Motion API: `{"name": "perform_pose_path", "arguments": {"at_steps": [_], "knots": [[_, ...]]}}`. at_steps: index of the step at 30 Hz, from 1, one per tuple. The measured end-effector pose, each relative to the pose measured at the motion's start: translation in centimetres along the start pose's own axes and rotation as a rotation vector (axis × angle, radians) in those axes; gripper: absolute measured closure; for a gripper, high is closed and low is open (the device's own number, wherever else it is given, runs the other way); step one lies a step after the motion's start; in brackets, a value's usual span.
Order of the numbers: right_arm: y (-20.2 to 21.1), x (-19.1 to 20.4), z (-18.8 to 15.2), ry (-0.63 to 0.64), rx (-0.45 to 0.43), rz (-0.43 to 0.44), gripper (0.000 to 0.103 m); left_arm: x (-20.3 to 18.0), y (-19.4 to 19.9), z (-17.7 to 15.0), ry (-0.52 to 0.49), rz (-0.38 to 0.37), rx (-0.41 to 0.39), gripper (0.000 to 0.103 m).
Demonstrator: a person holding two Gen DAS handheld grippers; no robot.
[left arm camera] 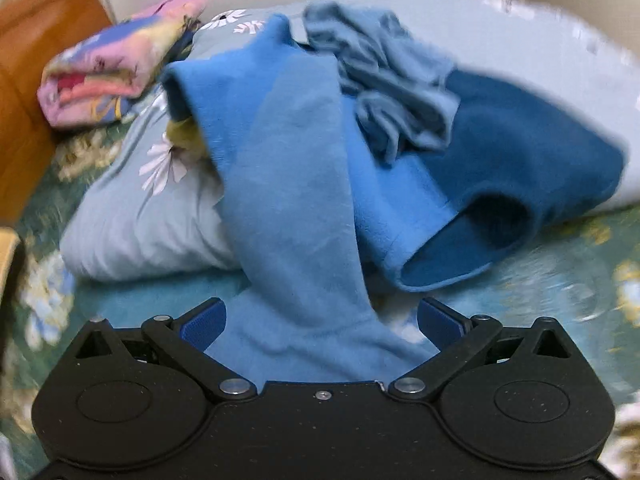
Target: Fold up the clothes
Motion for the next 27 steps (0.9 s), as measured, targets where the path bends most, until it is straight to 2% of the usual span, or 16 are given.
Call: {"name": "perform_pose_path", "arguments": {"at_steps": [3,6,8,9,11,13,18,21,25,27], "knots": [[-0.3,-0.1,-0.8,-0.011,0.006,-0.007,0.051,-1.7,-3.1,-0.4,-0.112,0.133,0.011,0.004],[-0.4,-0.5,-1.2,-0.019,0.012,-0.015,0.051,-1.2,-4.2,-0.5,-0.107,0.169,-0.006,0.013],[-0.4,-0.9,-1.5,-0.042,0.014,-0.022,0.051,-0.8,-4.9,-0.4,-0.078,0.143,0.009,0.04],[-0.5,-1.0,-1.5,-0.056,0.016,-0.023,0.051,-0.4,-5.0,-0.4,-0.045,0.117,0.024,0.048],[-0.6,-1.3,-1.3,-0.083,0.014,-0.022,0.051,0.5,-5.1,-0.4,0.022,0.07,0.049,0.081],[-0.5,-1.2,-1.0,-0.091,0.006,-0.014,0.051,1.9,-4.5,-0.2,0.097,0.054,0.046,0.095],[-0.2,0.3,0.7,-0.048,-0.038,0.006,0.051,8.4,0.1,-0.8,0.34,-0.056,-0.007,0.097],[0.0,1.6,1.6,-0.023,-0.063,0.032,0.051,13.4,4.4,-2.7,0.421,-0.086,-0.048,0.097],[-0.1,3.9,2.1,0.029,-0.08,0.062,0.051,20.1,9.4,-6.9,0.485,-0.048,-0.03,0.097],[-0.3,5.0,1.8,0.048,-0.077,0.076,0.051,22.9,10.8,-9.5,0.52,-0.018,0.017,0.097]]}}
Point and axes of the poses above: each gripper's, at about its wrist camera, not at the fingertips, and y roughly against the way its jaws point, x to its left, z to its top, the point moved 4 cm from there along -y, roughly the way its jaws point, and after that the axes turned 7 degrees about -x, right-handed, at the moved point
